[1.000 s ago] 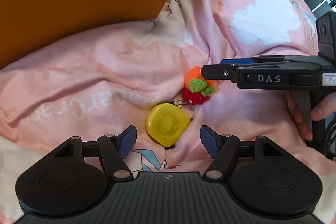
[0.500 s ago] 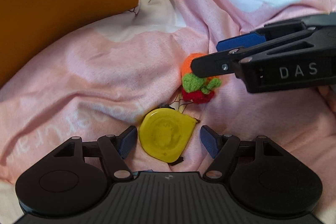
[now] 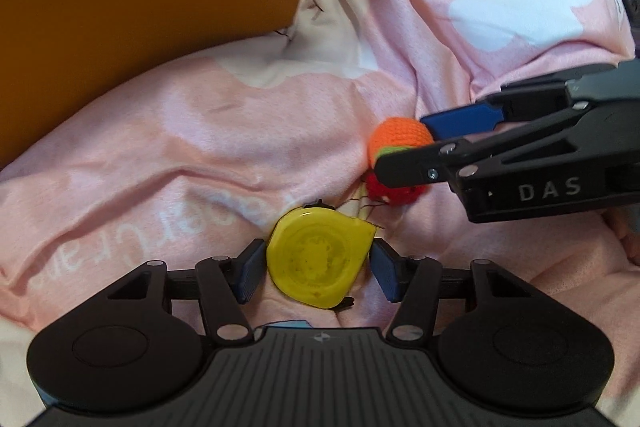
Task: Organize objects
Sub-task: 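Grasp the yellow tape measure with the left gripper while the right grasps the orange crocheted toy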
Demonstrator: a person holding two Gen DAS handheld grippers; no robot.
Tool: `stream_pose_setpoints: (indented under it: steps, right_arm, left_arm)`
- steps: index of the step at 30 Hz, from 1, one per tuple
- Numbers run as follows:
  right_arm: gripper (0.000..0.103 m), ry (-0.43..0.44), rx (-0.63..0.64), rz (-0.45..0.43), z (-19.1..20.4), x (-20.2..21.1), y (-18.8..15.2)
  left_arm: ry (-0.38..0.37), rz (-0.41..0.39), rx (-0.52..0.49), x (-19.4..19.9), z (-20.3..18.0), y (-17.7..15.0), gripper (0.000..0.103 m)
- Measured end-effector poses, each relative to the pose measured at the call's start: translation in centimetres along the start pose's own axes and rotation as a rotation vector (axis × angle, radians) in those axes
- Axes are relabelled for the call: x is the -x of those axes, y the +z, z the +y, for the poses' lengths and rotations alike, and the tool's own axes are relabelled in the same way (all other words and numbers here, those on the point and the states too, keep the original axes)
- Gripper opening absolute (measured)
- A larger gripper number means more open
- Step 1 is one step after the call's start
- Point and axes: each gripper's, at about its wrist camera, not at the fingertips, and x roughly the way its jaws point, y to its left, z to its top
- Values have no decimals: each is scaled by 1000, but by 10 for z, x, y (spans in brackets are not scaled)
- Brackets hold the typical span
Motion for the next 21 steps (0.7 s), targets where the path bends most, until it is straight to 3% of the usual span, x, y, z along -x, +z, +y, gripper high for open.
stream_pose_setpoints:
  steps: [8, 14, 21]
  right_arm:
    - [53, -13, -3, 30, -3, -14, 1]
    - [52, -21, -4, 27, -4, -17, 2]
    - [52, -30, 6, 29, -2, -17, 2]
  left_arm:
    - [38, -41, 72, 18, 16, -2, 65]
    - [116, -104, 112, 28, 17, 3, 65]
    - [84, -76, 210, 9, 36, 5, 65]
